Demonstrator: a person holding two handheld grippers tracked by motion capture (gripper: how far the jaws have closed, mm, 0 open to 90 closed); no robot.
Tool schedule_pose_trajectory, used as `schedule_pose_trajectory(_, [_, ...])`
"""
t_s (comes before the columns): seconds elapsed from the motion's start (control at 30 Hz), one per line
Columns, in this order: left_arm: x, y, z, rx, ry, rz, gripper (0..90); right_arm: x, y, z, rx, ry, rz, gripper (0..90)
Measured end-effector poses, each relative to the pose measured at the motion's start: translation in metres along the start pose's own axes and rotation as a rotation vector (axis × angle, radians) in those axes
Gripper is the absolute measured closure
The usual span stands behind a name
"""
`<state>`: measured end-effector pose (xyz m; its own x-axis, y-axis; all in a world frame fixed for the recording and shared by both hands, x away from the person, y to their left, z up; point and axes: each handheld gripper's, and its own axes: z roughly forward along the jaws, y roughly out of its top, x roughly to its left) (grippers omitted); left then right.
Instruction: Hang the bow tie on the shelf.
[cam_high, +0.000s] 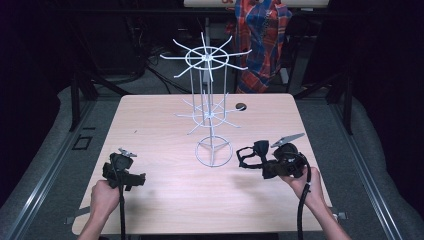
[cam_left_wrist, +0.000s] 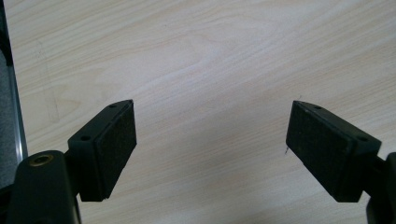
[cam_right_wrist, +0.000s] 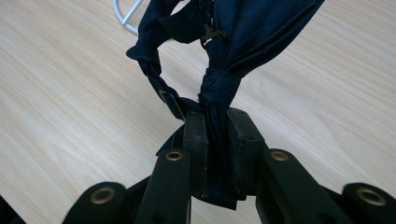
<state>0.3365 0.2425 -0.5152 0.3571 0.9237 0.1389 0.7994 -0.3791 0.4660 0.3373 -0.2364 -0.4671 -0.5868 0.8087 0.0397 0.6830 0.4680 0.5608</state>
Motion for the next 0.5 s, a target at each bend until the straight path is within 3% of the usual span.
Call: schedule_pose_trajectory(0.5, [0.0,0.0,0.0,0.0,-0.001,0.002,16.5,0.001,0.007,-0.011,-0.038,0.019,0.005,79.1])
